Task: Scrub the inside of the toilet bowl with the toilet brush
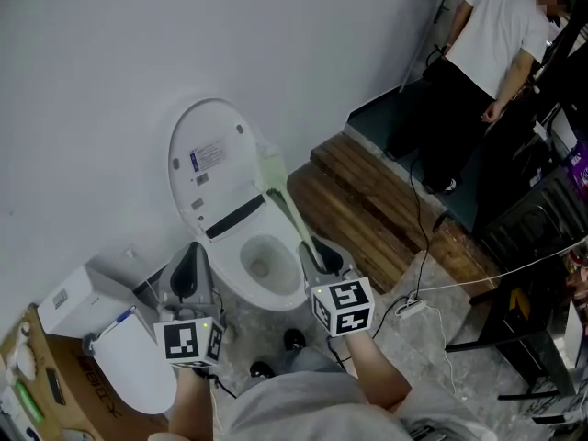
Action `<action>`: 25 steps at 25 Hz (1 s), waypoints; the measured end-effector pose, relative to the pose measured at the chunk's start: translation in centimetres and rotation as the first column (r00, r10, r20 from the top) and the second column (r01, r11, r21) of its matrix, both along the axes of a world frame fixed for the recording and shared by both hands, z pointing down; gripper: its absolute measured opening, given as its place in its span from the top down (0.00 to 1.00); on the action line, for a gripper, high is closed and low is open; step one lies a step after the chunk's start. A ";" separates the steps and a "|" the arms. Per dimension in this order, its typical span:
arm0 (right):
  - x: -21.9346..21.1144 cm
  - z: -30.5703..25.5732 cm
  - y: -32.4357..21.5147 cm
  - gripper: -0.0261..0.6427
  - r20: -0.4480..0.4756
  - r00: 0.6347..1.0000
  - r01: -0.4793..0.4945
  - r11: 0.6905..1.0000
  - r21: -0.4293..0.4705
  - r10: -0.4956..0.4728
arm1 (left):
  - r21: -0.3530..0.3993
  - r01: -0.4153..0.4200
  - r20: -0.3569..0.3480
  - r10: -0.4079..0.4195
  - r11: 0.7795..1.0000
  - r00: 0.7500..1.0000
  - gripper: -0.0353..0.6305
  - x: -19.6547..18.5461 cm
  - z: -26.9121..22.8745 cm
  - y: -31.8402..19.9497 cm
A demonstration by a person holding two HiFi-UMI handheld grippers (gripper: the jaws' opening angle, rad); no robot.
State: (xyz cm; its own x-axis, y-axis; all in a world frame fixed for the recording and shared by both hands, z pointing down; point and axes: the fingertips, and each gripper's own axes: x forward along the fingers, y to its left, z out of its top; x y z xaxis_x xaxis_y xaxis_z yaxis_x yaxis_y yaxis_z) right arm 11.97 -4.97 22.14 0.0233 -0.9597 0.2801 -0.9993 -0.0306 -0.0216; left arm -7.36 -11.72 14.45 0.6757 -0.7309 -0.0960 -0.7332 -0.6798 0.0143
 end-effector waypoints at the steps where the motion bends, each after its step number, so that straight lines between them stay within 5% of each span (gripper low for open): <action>1: 0.1 -0.4 0.0 0.85 -0.003 1.000 -0.001 1.000 0.012 0.001 | 0.000 0.000 0.000 0.000 1.000 1.000 0.94 0.2 -0.1 0.1; 25: 3.0 -8.0 0.8 0.85 -0.098 0.994 -0.020 0.970 0.243 0.045 | 0.022 0.033 -0.025 -0.033 0.999 0.999 0.94 2.2 -2.0 0.8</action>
